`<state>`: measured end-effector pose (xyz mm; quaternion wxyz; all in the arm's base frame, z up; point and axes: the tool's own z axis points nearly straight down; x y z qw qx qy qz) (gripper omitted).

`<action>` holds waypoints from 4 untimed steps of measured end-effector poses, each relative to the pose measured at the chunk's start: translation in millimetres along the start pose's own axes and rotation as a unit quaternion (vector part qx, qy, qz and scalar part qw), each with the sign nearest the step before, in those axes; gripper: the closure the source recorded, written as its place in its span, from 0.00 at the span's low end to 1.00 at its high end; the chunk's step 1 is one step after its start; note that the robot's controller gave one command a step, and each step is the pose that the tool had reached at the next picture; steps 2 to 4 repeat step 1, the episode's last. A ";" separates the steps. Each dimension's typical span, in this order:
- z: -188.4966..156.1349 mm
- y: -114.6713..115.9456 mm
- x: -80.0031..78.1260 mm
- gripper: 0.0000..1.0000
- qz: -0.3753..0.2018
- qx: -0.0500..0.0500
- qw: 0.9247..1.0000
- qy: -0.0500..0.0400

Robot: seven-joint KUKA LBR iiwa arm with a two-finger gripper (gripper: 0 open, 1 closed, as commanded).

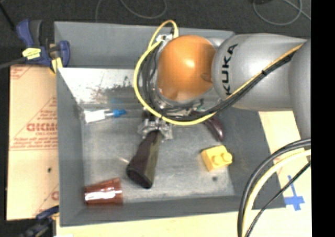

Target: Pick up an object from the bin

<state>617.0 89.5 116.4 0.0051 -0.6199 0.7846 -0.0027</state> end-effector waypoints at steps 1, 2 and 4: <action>-14.1 -1.3 -0.4 1.00 0.001 0.002 1.000 -0.001; -14.1 -1.3 -0.4 1.00 0.001 0.002 1.000 -0.001; -14.1 -1.3 -0.4 1.00 0.001 0.002 1.000 -0.001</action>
Offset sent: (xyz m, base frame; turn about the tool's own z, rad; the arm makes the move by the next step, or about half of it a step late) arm 0.0000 -0.0001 0.0778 0.0000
